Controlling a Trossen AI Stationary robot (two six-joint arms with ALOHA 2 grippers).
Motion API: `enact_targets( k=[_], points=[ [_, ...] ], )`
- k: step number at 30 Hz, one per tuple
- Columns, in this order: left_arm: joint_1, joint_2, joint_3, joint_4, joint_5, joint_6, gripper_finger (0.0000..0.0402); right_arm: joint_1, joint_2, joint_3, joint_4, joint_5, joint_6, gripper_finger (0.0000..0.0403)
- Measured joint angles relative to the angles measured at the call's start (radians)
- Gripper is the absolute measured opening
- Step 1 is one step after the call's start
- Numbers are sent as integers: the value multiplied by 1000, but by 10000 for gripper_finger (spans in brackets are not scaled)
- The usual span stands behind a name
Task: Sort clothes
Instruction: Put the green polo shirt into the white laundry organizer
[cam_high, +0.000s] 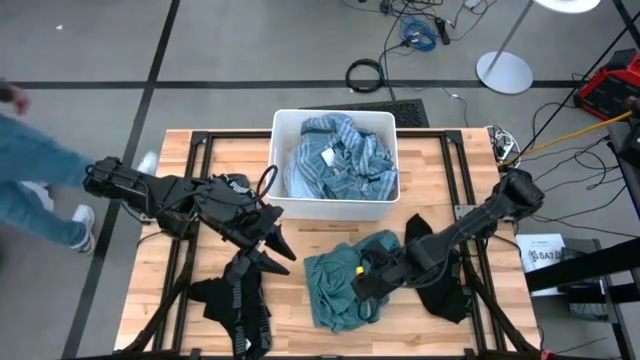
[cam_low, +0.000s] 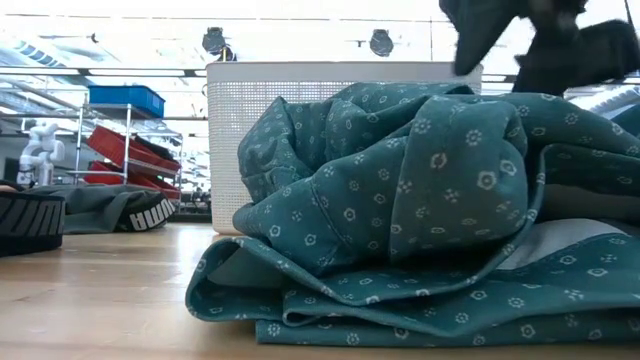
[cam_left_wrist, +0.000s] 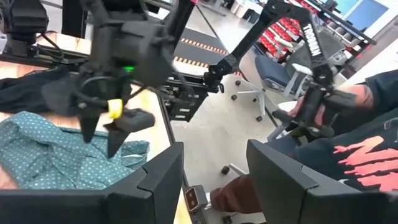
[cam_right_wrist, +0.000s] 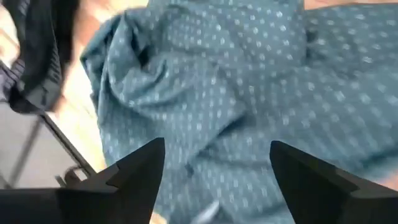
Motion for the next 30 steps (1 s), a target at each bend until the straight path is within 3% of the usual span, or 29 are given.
enact_targets(
  k=[4,8,14,17,21,27,30],
  points=[
    [0,0,0,-1,1,6,185,-30,6,-137,130,-3,31,292],
    [0,0,0,-4,0,7,185,-58,66,-186,209,-26,26,304],
    [2,0,0,-21,-1,25,185,-84,220,-106,286,-60,-108,317],
    [6,0,0,-20,-6,24,185,-86,315,-21,176,-88,-113,308],
    [8,0,0,-18,-39,6,185,-70,399,83,5,-88,-114,247],
    [7,0,0,-17,-88,-2,185,-53,402,120,-29,-65,-168,52],
    [7,1,0,-15,-114,-2,185,-60,369,140,-59,-57,-216,29]
  ],
)
